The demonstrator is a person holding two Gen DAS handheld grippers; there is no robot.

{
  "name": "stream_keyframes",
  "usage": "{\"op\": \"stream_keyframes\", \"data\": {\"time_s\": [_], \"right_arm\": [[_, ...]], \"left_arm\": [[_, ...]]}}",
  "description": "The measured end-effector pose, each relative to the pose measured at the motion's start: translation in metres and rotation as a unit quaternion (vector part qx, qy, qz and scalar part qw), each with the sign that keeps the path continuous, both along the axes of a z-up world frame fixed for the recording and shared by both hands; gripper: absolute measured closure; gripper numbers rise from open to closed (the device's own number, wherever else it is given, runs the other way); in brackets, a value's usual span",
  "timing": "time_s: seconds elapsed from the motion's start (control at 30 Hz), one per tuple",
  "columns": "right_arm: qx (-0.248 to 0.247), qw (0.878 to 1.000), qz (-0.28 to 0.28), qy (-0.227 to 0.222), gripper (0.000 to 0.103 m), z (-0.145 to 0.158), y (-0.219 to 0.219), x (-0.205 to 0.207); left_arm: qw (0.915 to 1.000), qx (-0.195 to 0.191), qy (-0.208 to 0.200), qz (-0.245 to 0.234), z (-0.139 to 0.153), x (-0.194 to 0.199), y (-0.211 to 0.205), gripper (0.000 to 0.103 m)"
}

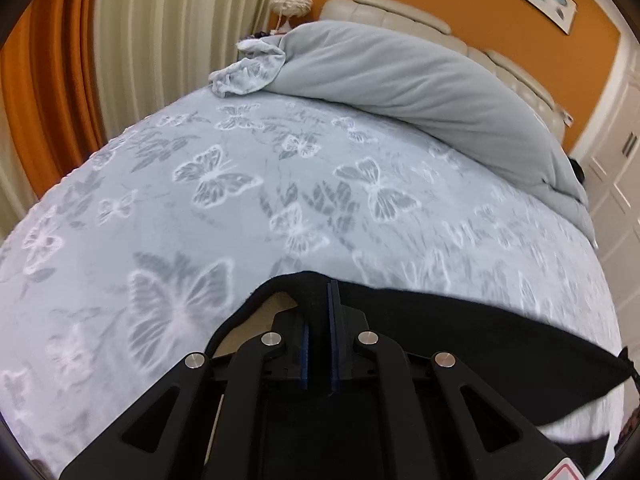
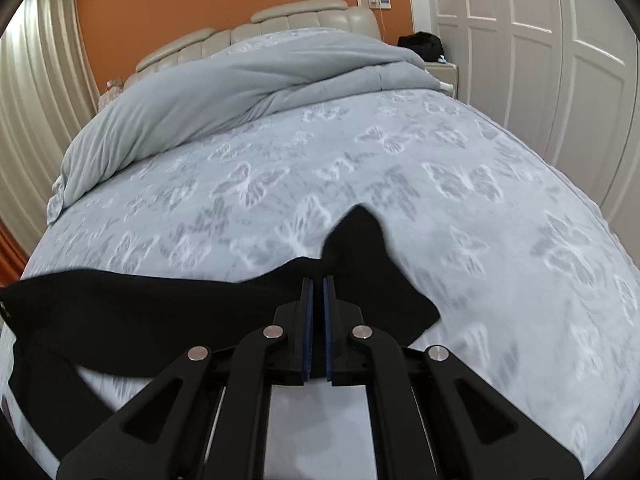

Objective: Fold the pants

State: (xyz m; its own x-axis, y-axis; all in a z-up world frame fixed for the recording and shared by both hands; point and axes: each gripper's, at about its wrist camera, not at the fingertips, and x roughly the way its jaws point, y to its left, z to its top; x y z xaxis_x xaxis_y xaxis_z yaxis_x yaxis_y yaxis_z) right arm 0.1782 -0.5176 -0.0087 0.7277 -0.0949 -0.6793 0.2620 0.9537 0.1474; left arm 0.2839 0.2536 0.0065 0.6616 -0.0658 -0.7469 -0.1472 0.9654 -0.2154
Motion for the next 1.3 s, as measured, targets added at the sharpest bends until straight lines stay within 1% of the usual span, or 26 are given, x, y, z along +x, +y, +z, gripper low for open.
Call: {"op": "stream_keyframes", "data": {"time_s": [0.07,0.13,0.23,0.3,0.37,0.4,0.43,0.47,0.5,0.53,0.6,0.63,0.67,0.7,0.73,0.8,0.87,0.93,1.0,1.03,1.1,1.13,1.2,1.23,1.27,1.3], "right_arm": [[-0.004,1.0,0.012,-0.013,0.1,0.004,0.01,-0.025],[-0.005,0.999,0.026,-0.026,0.1,0.006,0.018,-0.051],[-0.009,0.999,0.042,-0.03,0.1,0.0,0.027,-0.096],[-0.005,0.999,0.04,-0.018,0.099,-0.015,0.029,-0.127],[0.004,1.0,0.03,0.0,0.099,-0.036,0.025,-0.149],[0.015,0.999,0.02,0.021,0.094,-0.052,0.022,-0.16],[0.023,0.999,0.008,0.046,0.093,-0.066,0.019,-0.166],[0.029,0.997,-0.009,0.066,0.093,-0.077,0.015,-0.173],[0.039,0.996,-0.023,0.074,0.092,-0.082,0.013,-0.18],[0.049,0.995,-0.036,0.077,0.092,-0.083,0.012,-0.188],[0.07,0.994,-0.048,0.062,0.088,-0.074,0.014,-0.209],[0.084,0.994,-0.05,0.047,0.065,-0.066,0.018,-0.22],[0.091,0.994,-0.054,0.039,0.027,-0.059,0.021,-0.227],[0.098,0.993,-0.058,0.016,0.015,-0.047,0.03,-0.234],[0.105,0.993,-0.052,-0.009,0.012,-0.036,0.038,-0.239],[0.142,0.989,-0.016,-0.027,0.011,-0.019,0.056,-0.232],[0.187,0.982,0.0,-0.016,0.01,-0.015,0.068,-0.213],[0.235,0.972,0.001,-0.006,0.01,-0.026,0.072,-0.189],[0.257,0.966,-0.029,0.011,0.01,-0.044,0.067,-0.168],[0.267,0.963,-0.044,0.017,0.01,-0.053,0.065,-0.161],[0.28,0.956,-0.079,0.026,0.01,-0.066,0.055,-0.144],[0.277,0.956,-0.097,0.024,0.01,-0.069,0.048,-0.136],[0.271,0.954,-0.13,0.0,0.01,-0.069,0.034,-0.127],[0.26,0.954,-0.147,-0.01,0.012,-0.069,0.026,-0.123],[0.243,0.957,-0.156,-0.019,0.041,-0.07,0.019,-0.12],[0.236,0.96,-0.15,-0.016,0.064,-0.074,0.015,-0.11]], "left_arm": [[1.0,-0.008,-0.004,-0.004,0.006,-0.019,0.0,0.098],[0.9991,-0.022,-0.031,-0.018,0.016,-0.049,-0.003,0.098],[0.9972,-0.048,-0.044,-0.035,0.019,-0.094,-0.002,0.098],[0.997,-0.056,-0.034,-0.04,0.01,-0.133,0.005,0.098],[0.998,-0.052,-0.012,-0.033,-0.006,-0.156,0.011,0.098],[0.9982,-0.054,0.0,-0.028,-0.018,-0.166,0.015,0.094],[0.9985,-0.046,0.024,-0.019,-0.035,-0.174,0.019,0.089],[0.998,-0.043,0.044,-0.015,-0.046,-0.178,0.02,0.079],[0.9957,-0.047,0.079,0.003,-0.06,-0.182,0.023,0.06],[0.992,-0.065,0.104,0.029,-0.069,-0.189,0.027,0.055],[0.9856,-0.128,0.106,0.032,-0.072,-0.203,0.024,0.039],[0.9824,-0.156,0.1,0.023,-0.068,-0.207,0.019,0.034],[0.9802,-0.171,0.098,0.02,-0.065,-0.21,0.013,0.024],[0.9765,-0.193,0.093,0.02,-0.062,-0.211,0.006,0.018],[0.9724,-0.213,0.092,0.025,-0.062,-0.21,0.002,0.017],[0.9525,-0.283,0.108,0.033,-0.071,-0.199,-0.006,0.017],[0.9263,-0.349,0.128,0.061,-0.086,-0.189,-0.014,0.017],[0.9076,-0.382,0.146,0.096,-0.105,-0.177,-0.021,0.017],[0.8981,-0.395,0.153,0.12,-0.117,-0.171,-0.022,0.018],[0.891,-0.409,0.145,0.133,-0.121,-0.17,-0.02,0.018],[0.8855,-0.428,0.126,0.129,-0.123,-0.168,-0.015,0.02],[0.8872,-0.432,0.111,0.119,-0.122,-0.167,-0.013,0.028],[0.8936,-0.42,0.11,0.113,-0.125,-0.165,-0.008,0.076],[0.8904,-0.426,0.118,0.11,-0.131,-0.162,-0.005,0.086],[0.8853,-0.436,0.126,0.102,-0.135,-0.161,-0.003,0.097],[0.8827,-0.44,0.133,0.096,-0.138,-0.158,-0.002,0.099]]}}
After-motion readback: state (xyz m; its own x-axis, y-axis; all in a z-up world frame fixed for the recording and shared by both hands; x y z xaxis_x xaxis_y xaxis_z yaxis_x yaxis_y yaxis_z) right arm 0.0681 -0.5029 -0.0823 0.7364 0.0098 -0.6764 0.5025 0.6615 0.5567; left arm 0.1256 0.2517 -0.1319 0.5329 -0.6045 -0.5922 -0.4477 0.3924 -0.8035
